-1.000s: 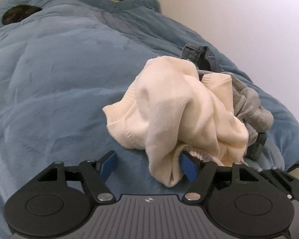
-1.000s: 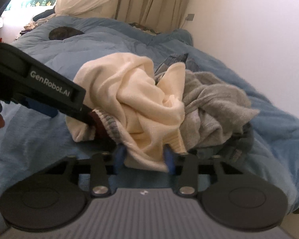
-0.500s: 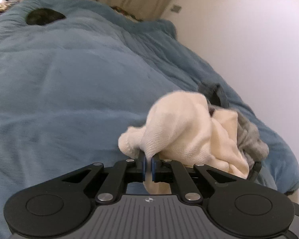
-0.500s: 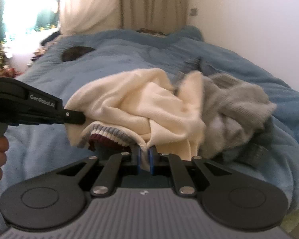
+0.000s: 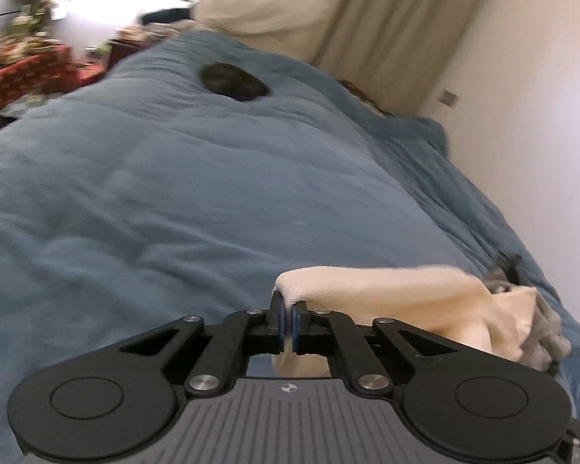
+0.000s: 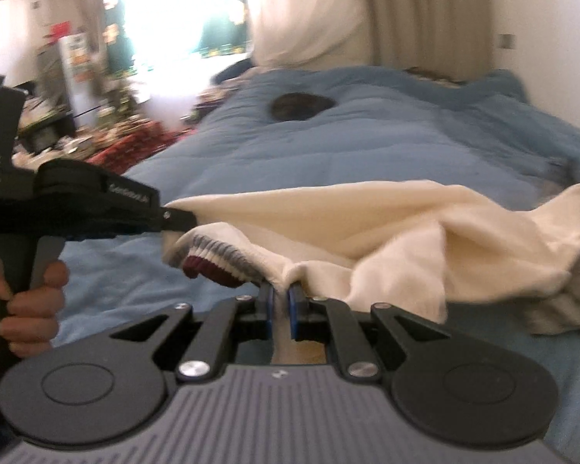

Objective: Fold clothes
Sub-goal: 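Lift the cream vest with both grippers and pull it out of the pile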

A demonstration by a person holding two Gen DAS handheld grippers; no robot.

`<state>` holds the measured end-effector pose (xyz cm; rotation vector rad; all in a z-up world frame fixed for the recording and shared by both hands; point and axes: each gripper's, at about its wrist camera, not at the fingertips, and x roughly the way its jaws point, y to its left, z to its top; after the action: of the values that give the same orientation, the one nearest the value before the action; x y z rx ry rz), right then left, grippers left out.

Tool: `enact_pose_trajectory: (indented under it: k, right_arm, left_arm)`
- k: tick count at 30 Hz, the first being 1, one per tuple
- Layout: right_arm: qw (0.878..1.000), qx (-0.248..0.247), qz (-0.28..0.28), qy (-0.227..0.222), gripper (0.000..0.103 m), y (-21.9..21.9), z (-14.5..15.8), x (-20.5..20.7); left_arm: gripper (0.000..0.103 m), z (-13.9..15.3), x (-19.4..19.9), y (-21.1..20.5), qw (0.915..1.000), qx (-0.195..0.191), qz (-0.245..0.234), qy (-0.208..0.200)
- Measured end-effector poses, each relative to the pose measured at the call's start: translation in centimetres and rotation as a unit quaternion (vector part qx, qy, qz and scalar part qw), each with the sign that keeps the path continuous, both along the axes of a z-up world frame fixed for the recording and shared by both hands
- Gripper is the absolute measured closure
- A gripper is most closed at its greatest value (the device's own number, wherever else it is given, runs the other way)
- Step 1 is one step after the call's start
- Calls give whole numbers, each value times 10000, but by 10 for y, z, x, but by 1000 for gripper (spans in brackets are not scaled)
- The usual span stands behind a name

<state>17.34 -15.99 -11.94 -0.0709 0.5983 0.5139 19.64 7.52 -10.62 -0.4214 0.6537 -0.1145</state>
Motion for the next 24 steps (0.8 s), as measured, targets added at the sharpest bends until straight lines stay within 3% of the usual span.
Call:
enact_pose_trajectory:
  k: [9, 13, 16, 18, 24]
  right_arm:
    - [9951, -35, 990, 77, 95, 109, 6, -58]
    - [9931, -222, 1134, 211, 94, 140, -4, -83]
    - [9922, -266, 1157, 386, 86, 145, -14, -88]
    - [9917, -210, 1164, 497, 75, 144, -17, -92]
    - [9913, -208, 1200, 494, 66, 138, -22, -74]
  left_arm:
    - [100, 2, -52, 94, 9968, -109, 784, -94]
    - [100, -15, -60, 105, 9966, -23, 796, 206]
    - [94, -32, -62, 105, 9958, 53, 738, 532]
    - [93, -38, -67, 100, 9952, 178, 767, 583]
    - [85, -35, -88, 106, 9953, 202, 770, 548]
